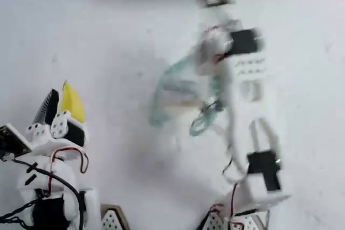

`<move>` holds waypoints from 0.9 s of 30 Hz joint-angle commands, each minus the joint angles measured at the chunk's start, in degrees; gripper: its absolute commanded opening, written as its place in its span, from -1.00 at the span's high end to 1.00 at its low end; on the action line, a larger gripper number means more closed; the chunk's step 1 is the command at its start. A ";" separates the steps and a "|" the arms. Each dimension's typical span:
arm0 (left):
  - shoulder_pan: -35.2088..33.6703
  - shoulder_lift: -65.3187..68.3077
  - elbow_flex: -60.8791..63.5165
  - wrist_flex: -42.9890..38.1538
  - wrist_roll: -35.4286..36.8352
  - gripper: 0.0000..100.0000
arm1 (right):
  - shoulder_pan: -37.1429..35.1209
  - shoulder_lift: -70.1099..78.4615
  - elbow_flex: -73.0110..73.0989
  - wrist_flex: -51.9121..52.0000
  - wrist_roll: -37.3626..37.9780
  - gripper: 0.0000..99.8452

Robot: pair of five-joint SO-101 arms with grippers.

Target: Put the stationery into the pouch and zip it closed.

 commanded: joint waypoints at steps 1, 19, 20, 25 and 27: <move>2.15 0.13 -0.97 -0.44 0.44 0.74 | 6.64 11.47 0.35 -1.89 4.57 0.96; 4.62 0.13 0.18 -0.70 0.35 0.74 | -6.90 23.52 0.35 -2.77 9.85 0.30; 4.62 0.13 0.18 -0.62 0.35 0.74 | -7.52 23.52 0.35 -2.77 9.67 0.33; 4.62 0.13 0.18 -0.62 0.35 0.74 | -4.70 19.91 0.35 -2.68 9.76 0.37; 4.62 0.13 0.18 -0.62 0.35 0.74 | -2.42 17.89 0.35 -2.68 9.76 0.38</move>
